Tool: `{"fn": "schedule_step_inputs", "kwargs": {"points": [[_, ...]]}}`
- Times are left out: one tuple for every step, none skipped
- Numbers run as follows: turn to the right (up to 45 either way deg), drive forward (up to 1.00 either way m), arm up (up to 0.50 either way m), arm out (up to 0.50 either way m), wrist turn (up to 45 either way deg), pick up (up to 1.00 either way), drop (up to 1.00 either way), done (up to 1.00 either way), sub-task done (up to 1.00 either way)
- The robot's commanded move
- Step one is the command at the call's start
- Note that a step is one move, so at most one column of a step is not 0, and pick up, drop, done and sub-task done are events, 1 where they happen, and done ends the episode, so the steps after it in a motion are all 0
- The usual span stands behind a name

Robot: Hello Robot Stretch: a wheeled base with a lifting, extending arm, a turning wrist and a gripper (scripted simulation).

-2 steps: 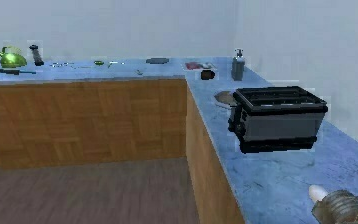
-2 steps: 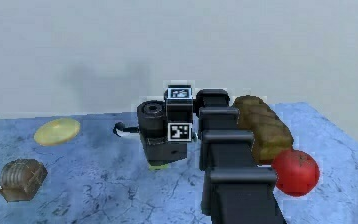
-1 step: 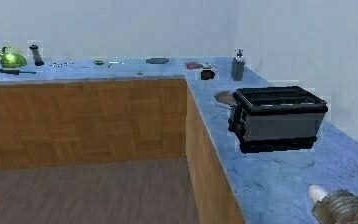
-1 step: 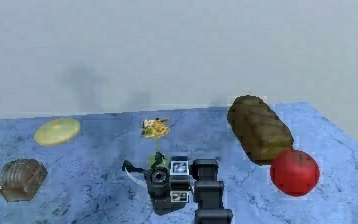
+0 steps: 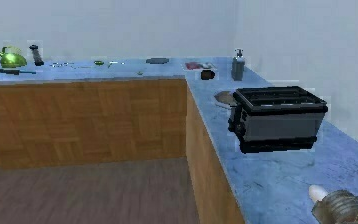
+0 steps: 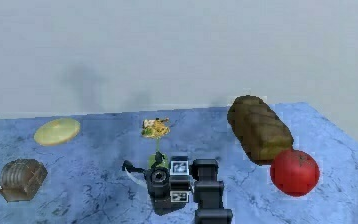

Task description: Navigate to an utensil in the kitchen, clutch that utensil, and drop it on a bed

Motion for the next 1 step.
{"fn": "schedule_step_inputs", "kwargs": {"points": [[0.0,0.00,0.10,0.00,0.0,0.00,0.00,0.00,0.00]]}}
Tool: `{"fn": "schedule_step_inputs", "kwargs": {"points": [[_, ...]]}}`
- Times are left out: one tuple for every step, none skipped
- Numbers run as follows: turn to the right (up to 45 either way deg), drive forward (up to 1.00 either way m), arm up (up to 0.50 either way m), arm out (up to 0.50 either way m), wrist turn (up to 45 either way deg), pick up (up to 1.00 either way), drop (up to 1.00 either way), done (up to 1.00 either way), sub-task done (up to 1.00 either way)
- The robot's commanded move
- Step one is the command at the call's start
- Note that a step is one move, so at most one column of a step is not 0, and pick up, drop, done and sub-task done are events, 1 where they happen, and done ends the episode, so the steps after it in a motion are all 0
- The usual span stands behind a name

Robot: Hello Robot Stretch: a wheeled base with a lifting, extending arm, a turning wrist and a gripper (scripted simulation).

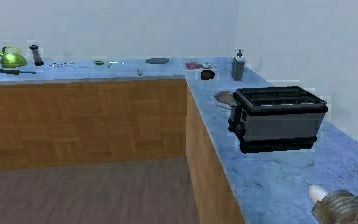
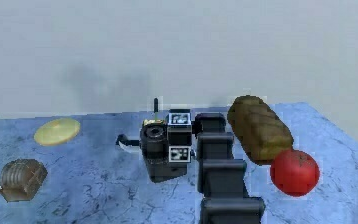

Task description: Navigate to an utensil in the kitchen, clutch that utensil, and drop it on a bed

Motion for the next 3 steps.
{"fn": "schedule_step_inputs", "kwargs": {"points": [[0.0,0.00,0.04,0.00,0.0,0.00,0.00,0.00,0.00],[0.0,0.00,0.00,0.00,-45.0,0.00,0.00,0.00,0.00],[0.0,0.00,0.00,0.00,-45.0,0.00,0.00,0.00,0.00]]}}
